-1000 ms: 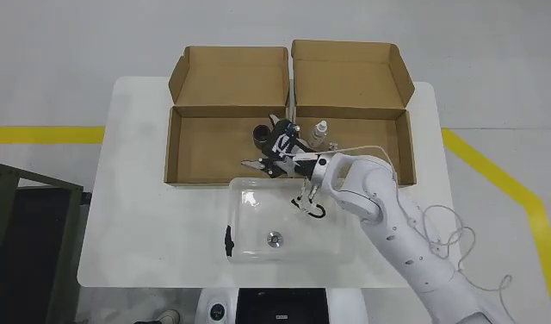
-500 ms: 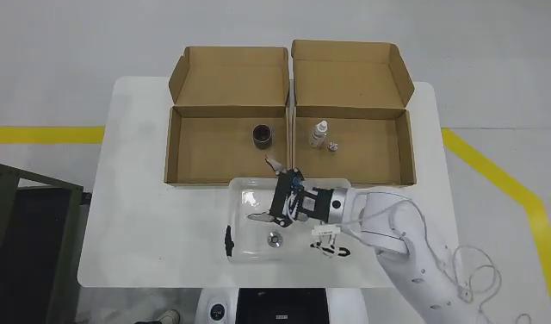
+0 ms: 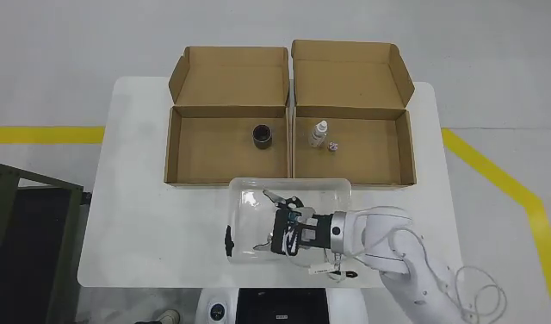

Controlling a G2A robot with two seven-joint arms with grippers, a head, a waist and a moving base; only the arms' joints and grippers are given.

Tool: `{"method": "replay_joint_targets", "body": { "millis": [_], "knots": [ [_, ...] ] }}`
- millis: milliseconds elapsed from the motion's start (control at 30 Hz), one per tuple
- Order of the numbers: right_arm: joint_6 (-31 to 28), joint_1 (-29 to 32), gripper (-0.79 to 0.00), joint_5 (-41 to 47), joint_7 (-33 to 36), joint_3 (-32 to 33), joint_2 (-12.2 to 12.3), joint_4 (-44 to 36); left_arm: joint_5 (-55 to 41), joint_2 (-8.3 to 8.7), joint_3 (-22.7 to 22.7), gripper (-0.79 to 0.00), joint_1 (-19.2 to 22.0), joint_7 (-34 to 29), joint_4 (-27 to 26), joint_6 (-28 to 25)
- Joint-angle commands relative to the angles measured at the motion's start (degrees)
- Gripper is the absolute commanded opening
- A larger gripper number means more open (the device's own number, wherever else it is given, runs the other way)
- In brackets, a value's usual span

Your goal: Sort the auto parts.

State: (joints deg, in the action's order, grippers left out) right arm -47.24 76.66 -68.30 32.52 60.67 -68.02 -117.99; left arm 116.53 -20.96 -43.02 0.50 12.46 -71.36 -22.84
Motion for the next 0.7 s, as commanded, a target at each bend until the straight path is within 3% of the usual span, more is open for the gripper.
{"method": "replay_joint_targets", "body": {
  "millis": [0, 667],
  "knots": [
    [-0.8, 0.3, -0.117, -1.5, 0.5, -0.1, 0.2, 0.2, 0.0, 0.00, 0.0, 0.000, 0.0, 0.0, 0.0, 0.0],
    [-2.6, 1.7, -0.219, -4.9, 0.1, -2.1, 1.7, 5.3, 0.0, 0.00, 0.0, 0.000, 0.0, 0.0, 0.0, 0.0]
  ]
}}
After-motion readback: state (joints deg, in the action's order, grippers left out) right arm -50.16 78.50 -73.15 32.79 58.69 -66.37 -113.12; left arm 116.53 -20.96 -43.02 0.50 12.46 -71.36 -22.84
